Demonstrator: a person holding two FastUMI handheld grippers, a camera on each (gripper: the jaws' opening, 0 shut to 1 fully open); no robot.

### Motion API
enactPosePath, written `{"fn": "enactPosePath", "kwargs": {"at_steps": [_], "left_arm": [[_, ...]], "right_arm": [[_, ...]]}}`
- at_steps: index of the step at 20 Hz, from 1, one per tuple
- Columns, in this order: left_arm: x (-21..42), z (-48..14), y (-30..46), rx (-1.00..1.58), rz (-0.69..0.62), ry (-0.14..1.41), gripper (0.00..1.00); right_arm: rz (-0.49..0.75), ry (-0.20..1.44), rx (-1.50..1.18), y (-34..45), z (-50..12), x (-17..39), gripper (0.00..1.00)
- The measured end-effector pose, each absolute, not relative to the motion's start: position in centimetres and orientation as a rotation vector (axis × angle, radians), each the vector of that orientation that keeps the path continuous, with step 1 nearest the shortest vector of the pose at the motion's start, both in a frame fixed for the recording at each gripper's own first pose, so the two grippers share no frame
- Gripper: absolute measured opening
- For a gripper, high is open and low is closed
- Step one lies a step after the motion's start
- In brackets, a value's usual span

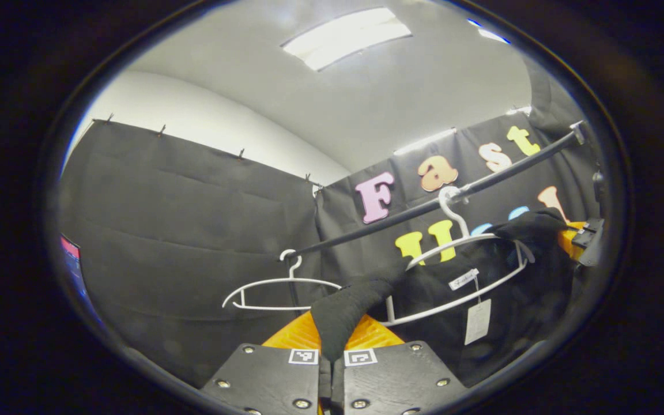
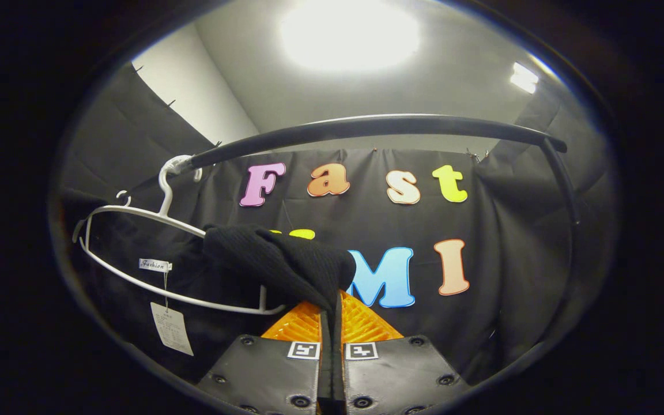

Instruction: Grasp the clothes on the hanger with both hands and then place them into the laundry hamper below.

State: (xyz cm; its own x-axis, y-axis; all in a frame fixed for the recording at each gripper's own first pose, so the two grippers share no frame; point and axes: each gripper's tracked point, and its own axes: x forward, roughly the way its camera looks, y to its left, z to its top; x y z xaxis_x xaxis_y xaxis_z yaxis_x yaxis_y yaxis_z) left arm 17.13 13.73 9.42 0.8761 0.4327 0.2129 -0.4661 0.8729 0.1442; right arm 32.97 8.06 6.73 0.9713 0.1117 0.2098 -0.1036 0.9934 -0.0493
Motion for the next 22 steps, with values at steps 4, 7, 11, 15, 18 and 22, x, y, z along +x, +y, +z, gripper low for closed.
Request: {"fn": "enactPosePath", "kwargs": {"at_steps": [4, 7, 11, 15, 18, 22], "left_arm": [[17.6, 11.2, 15.1, 0.223, 0.484, -0.204, 0.01], [18.3, 12.4, 16.3, 0.231, 0.477, -0.224, 0.01], [19.9, 12.8, 18.3, 0.227, 0.468, -0.223, 0.01], [21.6, 11.9, 20.7, 0.179, 0.453, -0.194, 0.01], [22.6, 10.9, 21.6, 0.159, 0.442, -0.174, 0.02], [24.1, 8.7, 22.0, 0.094, 0.383, -0.137, 0.01]], "right_arm": [[0.087, -0.246, -0.032, 7.1, 7.9, 34.7, 0.02], [0.083, -0.238, -0.032, 6.8, 7.7, 35.8, 0.01], [0.076, -0.225, -0.024, 6.6, 7.2, 37.0, 0.02], [0.083, -0.197, -0.022, 6.5, 6.0, 38.5, 0.02], [0.087, -0.170, -0.008, 6.7, 5.0, 39.6, 0.02], [0.083, -0.109, 0.020, 7.0, 3.2, 41.6, 0.02]]}}
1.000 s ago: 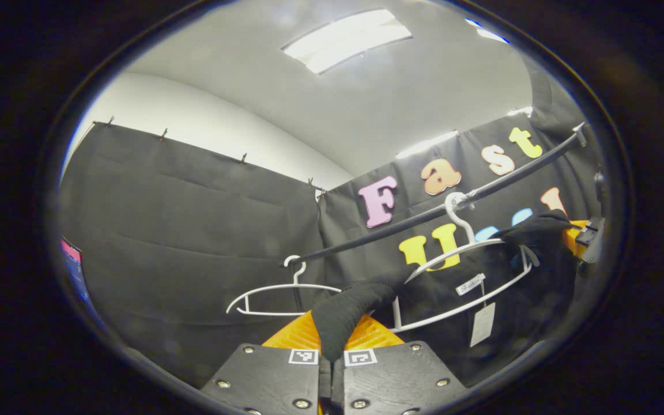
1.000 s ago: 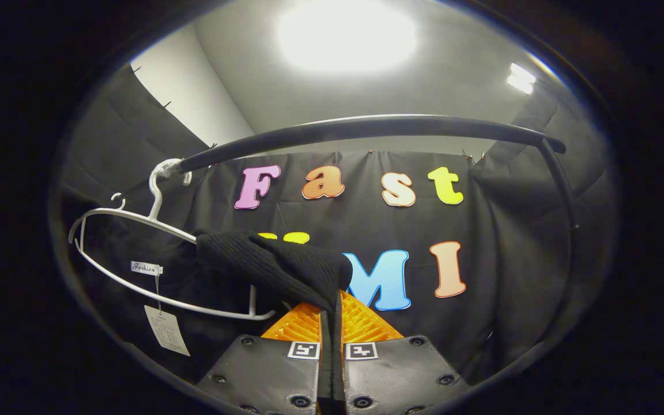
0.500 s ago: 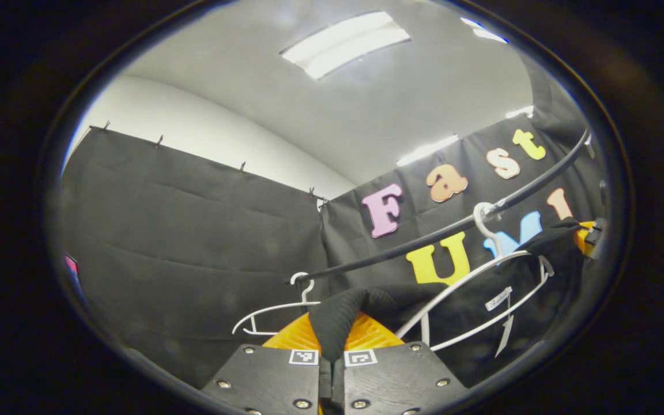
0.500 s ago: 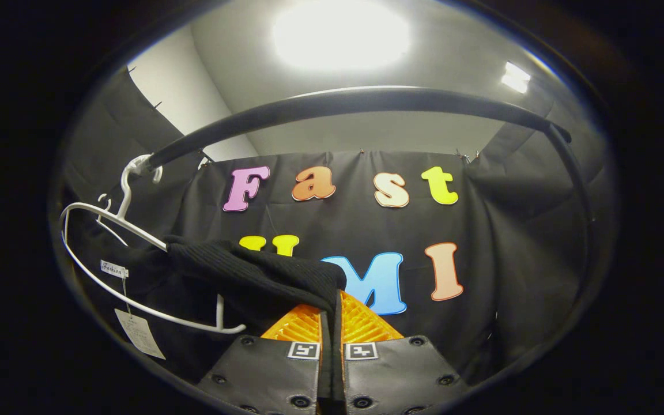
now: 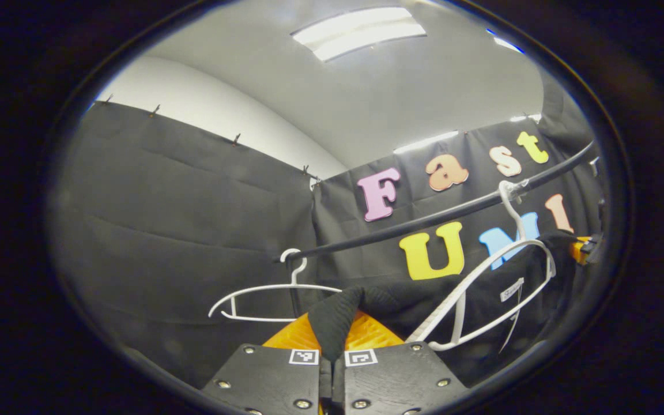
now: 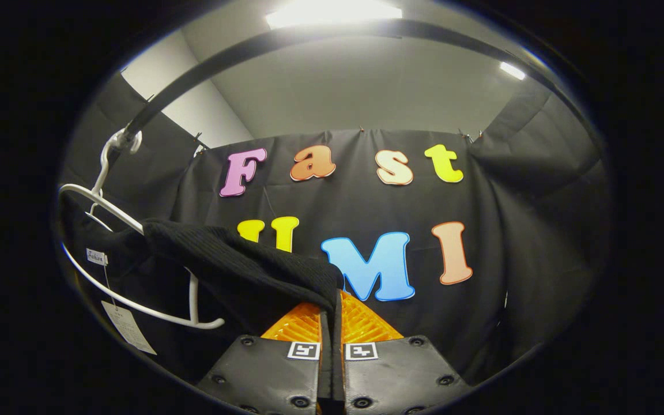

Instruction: Grasp the clothes on the hanger with both hands and then place them into the laundry hamper below.

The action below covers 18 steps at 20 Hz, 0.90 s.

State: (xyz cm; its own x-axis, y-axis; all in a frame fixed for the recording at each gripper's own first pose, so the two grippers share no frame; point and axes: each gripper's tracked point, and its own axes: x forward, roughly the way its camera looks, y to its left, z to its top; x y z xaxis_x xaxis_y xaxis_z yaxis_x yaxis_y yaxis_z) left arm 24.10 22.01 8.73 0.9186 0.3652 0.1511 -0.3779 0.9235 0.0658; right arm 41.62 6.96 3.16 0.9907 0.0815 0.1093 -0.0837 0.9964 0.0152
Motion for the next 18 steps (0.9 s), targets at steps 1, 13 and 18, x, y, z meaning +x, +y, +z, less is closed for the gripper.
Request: {"fn": "enactPosePath", "kwargs": {"at_steps": [1, 13, 18], "left_arm": [[24.5, 8.0, 22.5, 0.072, 0.375, -0.125, 0.01], [25.6, -0.4, 20.0, 0.074, 0.311, -0.002, 0.02], [24.5, -2.9, 17.9, 0.083, 0.264, 0.044, 0.02]], "right_arm": [[0.076, -0.087, 0.029, 6.7, 2.6, 42.2, 0.02], [0.067, 0.119, 0.033, 6.2, -6.2, 42.7, 0.02], [0.075, 0.150, 0.011, 5.8, -8.1, 40.7, 0.02]]}}
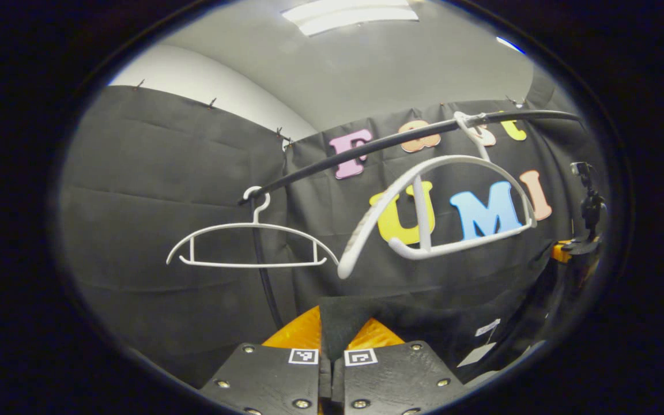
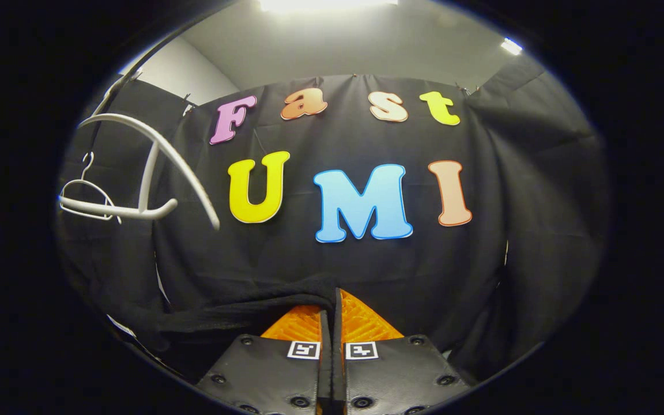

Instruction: Grasp the clothes on the hanger with both hands and then place them into the laundry hamper below.

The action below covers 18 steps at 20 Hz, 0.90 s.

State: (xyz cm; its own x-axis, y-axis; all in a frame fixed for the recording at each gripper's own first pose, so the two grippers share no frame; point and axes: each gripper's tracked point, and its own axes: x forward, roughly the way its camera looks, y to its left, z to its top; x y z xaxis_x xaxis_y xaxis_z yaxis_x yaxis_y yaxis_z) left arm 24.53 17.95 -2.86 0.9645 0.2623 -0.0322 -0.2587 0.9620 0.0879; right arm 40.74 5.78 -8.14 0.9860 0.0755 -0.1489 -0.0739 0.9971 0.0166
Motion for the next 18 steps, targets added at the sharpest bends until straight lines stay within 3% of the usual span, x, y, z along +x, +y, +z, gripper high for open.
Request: {"fn": "enactPosePath", "kwargs": {"at_steps": [18], "left_arm": [[19.4, -8.4, 9.9, -0.014, 0.087, 0.127, 0.02]], "right_arm": [[0.214, 0.181, -0.050, 11.0, -9.5, 27.1, 0.02]]}}
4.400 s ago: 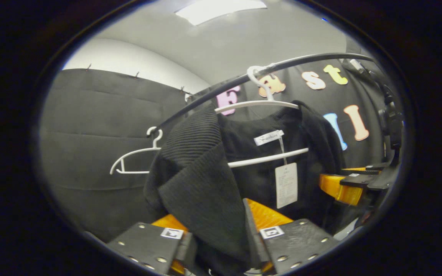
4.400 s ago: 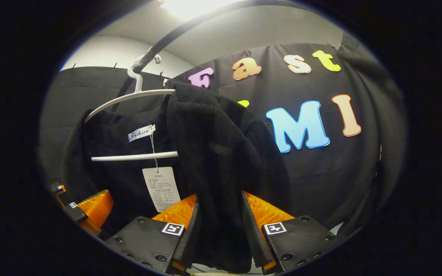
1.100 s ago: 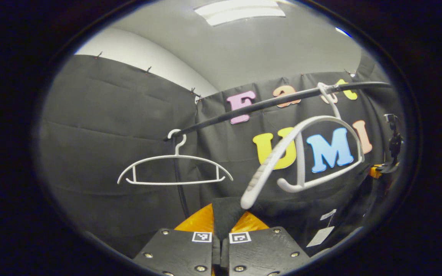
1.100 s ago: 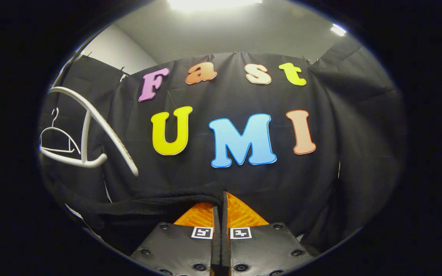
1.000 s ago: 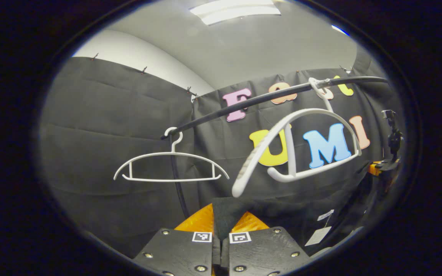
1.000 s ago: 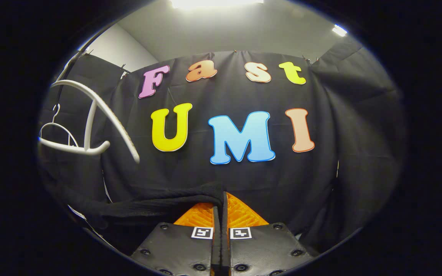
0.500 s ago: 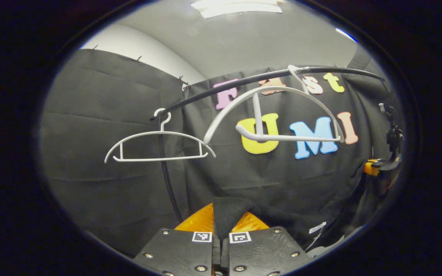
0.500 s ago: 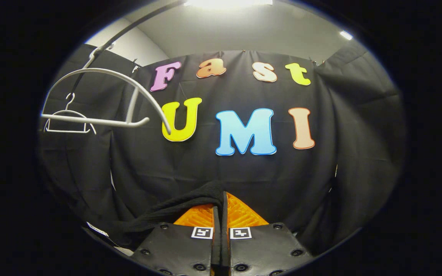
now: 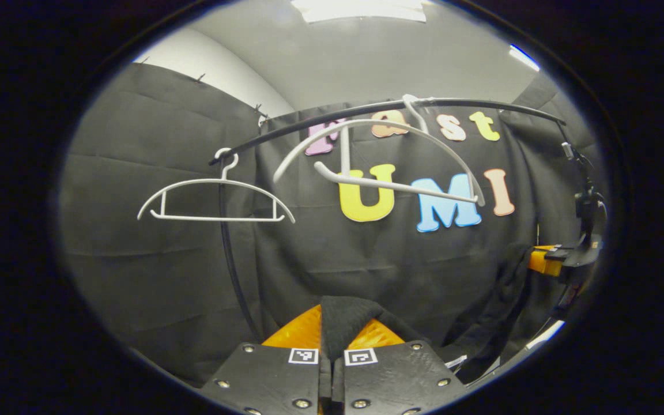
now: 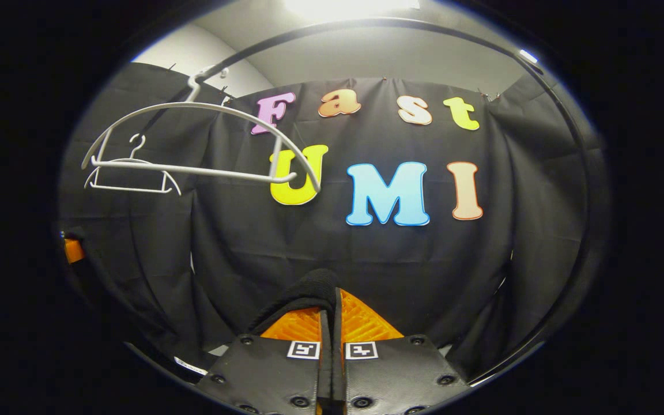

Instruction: Grasp the clothes on the hanger with both hands and then place them into the laundry hamper below.

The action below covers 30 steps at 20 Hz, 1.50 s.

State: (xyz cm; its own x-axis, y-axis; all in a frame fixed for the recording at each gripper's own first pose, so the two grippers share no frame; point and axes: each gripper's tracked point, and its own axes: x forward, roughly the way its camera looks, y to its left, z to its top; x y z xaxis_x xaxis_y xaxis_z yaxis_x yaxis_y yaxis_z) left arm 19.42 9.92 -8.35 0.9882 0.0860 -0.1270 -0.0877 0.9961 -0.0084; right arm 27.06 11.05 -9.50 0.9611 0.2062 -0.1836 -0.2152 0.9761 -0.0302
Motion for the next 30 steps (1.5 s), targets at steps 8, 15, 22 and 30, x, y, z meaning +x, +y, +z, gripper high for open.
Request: {"fn": "enactPosePath", "kwargs": {"at_steps": [8, 15, 22, 30], "left_arm": [[18.3, -9.3, 5.0, -0.056, -0.027, 0.135, 0.01], [16.9, -11.9, 1.2, -0.053, -0.115, 0.167, 0.02], [15.3, -17.8, -0.6, -0.059, -0.156, 0.249, 0.02], [13.7, -26.2, -0.6, -0.064, -0.138, 0.386, 0.02]], "right_arm": [[0.303, 0.215, -0.054, 15.7, -10.7, 21.2, 0.02], [0.347, 0.283, -0.052, 18.0, -13.8, 16.9, 0.02], [0.361, 0.376, -0.082, 18.4, -19.1, 14.3, 0.02], [0.338, 0.500, -0.124, 17.9, -26.8, 12.1, 0.02]]}}
